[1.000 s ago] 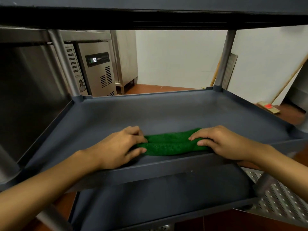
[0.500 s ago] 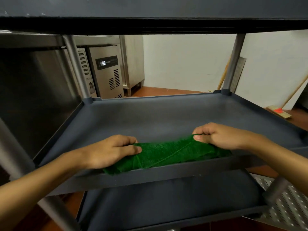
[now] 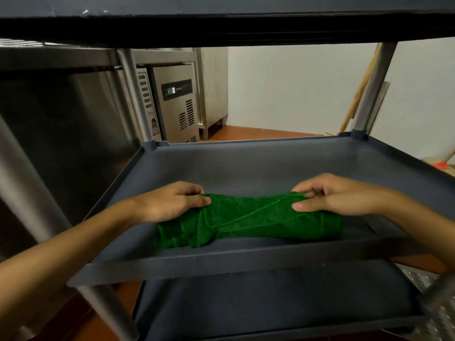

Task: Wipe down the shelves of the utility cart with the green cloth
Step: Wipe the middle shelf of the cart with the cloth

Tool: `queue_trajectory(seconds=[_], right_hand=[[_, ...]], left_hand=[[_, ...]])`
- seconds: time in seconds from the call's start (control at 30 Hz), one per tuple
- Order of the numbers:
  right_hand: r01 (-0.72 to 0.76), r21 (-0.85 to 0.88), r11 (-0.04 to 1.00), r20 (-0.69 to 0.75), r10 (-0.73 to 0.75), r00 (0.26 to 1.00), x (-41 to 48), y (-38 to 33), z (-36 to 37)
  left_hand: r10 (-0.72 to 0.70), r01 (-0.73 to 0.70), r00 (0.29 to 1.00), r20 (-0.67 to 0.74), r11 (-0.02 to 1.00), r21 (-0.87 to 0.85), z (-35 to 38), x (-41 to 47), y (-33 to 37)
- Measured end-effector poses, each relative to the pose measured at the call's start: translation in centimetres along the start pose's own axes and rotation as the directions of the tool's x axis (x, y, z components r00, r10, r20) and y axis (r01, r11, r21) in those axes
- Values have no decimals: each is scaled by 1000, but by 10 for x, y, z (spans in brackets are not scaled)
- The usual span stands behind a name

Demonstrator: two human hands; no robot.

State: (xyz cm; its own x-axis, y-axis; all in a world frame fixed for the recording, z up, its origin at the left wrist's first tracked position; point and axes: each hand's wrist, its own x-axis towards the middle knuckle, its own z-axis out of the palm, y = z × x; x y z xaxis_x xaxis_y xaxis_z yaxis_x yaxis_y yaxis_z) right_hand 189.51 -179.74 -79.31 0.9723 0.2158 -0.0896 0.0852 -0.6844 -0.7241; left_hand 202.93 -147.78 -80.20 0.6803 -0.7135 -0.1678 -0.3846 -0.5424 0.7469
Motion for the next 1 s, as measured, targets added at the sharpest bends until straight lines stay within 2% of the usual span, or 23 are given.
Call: queue_trajectory(seconds=[0.23,0.4,0.5,0.6,0.7,0.77,0.83,0.87,0.9,0.93,1.0], right_hand=[[-33,89,995,-95,41,995,-4,14,-37],[-117,89,989,-175,132,976,-15,32,-91],[-190,-46,981,-261,171,950,-13,48,-135],[-257,-76,963,-328,219,919,2,70,-178],[-367,-258,894,-444,228,867,39,99,-214],[-425,-325,845,-578,178,796,69,124,-231],[-430,-268,862,-727,112,677,92,151,-238],[-422,-228,878,-778,96,621,100,164,-238],[-416,-198,887,-796,102,597,106,178,-235],[-424,-188,886,-784,125,609,111,193,-232],[-490,-226,842,-682,223,697,115,222,-220]], left_hand=[[220,-215,975,11,940,265,2,28,32],[299,-270,953,-42,906,326,7,83,63],[314,-249,945,-97,876,414,10,138,87],[306,-211,941,-145,863,458,17,202,112],[328,-157,910,-254,839,520,29,268,129],[349,-63,860,-372,797,601,39,309,141],[389,30,776,-497,764,645,50,341,154],[398,45,748,-531,768,639,57,355,157],[391,50,745,-541,775,630,65,366,155],[372,53,771,-517,771,634,77,376,149],[303,43,862,-407,756,653,104,388,131]])
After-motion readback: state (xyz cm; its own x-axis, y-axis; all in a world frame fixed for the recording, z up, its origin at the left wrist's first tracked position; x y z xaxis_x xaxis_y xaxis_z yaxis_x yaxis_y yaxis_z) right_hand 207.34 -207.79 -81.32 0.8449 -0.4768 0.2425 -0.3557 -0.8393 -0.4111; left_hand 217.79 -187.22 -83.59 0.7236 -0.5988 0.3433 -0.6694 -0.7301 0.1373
